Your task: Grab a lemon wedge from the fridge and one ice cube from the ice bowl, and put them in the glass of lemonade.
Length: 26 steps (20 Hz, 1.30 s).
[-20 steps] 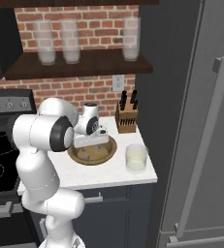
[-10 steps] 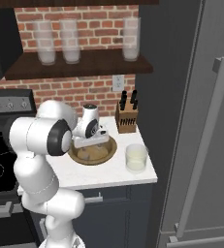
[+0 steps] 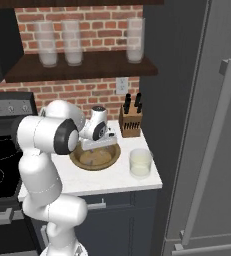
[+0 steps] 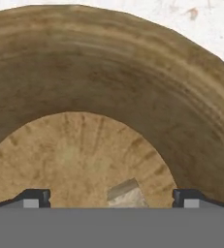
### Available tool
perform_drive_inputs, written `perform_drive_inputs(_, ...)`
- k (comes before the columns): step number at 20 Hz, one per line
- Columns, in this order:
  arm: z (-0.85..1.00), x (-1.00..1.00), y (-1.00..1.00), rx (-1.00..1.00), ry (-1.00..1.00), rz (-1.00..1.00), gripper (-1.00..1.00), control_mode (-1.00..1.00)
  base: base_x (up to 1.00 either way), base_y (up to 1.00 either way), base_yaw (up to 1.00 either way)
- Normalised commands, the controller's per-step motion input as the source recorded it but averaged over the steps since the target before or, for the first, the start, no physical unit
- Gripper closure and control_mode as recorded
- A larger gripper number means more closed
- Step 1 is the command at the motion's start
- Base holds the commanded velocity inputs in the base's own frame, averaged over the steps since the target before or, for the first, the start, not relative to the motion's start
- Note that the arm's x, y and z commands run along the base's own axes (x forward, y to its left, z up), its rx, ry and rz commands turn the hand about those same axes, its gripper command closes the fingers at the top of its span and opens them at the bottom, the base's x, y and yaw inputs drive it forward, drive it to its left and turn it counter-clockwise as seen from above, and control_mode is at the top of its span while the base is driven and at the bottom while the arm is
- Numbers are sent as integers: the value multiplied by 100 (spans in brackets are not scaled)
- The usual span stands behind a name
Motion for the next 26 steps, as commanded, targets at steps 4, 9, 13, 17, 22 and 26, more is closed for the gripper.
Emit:
perform_drive_inputs(4,-23,-1,0,0,0,0,-100,-100,0,0,0)
perform_drive_inputs(9,-26,-1,2,0,0,0,-100,-100,0,0,0)
perform_drive_inputs(13,-54,0,0,0,0,0,-100,-100,0,0,0)
perform_drive_inputs(17,-14,-11,0,0,0,0,-100,-100,0,0,0)
perform_drive_inputs(22,0,-11,0,0,0,0,-100,-100,0,0,0)
perform_drive_inputs(26,-5,0,0,0,0,0,-100,-100,0,0,0)
